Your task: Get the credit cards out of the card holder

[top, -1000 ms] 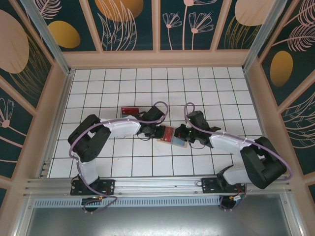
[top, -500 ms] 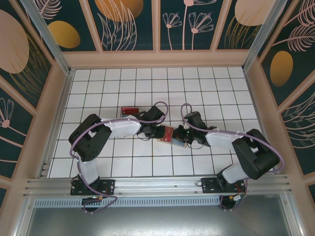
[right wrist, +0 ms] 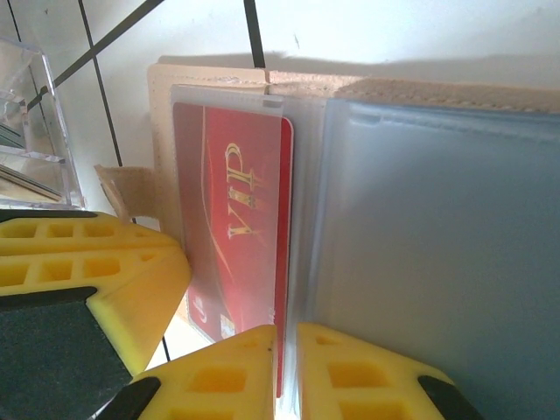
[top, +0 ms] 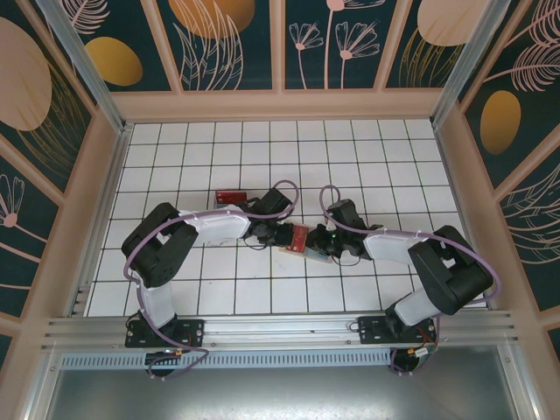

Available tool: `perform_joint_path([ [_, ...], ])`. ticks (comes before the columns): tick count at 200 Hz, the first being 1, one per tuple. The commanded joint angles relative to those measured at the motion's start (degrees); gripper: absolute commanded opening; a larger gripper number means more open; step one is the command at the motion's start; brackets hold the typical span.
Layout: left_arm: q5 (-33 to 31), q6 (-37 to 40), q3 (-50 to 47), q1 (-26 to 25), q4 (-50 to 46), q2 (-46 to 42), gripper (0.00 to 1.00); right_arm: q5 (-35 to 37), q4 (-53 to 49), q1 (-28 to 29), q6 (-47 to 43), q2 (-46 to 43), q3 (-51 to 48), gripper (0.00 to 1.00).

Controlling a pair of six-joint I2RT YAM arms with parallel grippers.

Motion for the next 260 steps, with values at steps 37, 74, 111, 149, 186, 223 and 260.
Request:
perform_joint_path([
  [37, -0.5, -0.2, 0.4, 1.4, -1.8, -1.8, 0.15, 0.2, 0.3, 0.5, 0.3, 0.7, 1.5, 0.14],
  [74, 1.8, -0.7, -0.6, 1.4, -0.6, -0.5, 0.15, 0.1, 0.5, 0.4, 0.3, 1.0, 1.6, 0.14],
  [111, 3.6, -1.0, -1.2, 1.4, 0.5, 0.6, 0.16, -0.2, 0.8, 0.5, 0.4, 1.5, 1.7, 0.16],
  [149, 4.1, -1.0, -1.4, 1.4, 0.4, 1.6, 0.16, -0.3, 1.0, 0.4, 0.4, 1.9, 1.7, 0.18],
  [186, 4.7, -1.0, -1.1, 1.2, 0.4, 2.1, 0.17, -0.7, 1.3, 0.5, 0.4, 2.5, 2.0, 0.19],
  [223, 4.7, -0.6, 0.0, 0.6, -0.8, 2.9, 0.17, -1.1, 1.4, 0.5, 0.2, 3.3, 2.3, 0.19],
  [260, 5.1, -0.9, -0.2, 0.6, -0.4, 3.0, 0.17, -1.2, 1.5, 0.4, 0.2, 3.6, 2.3, 0.19],
])
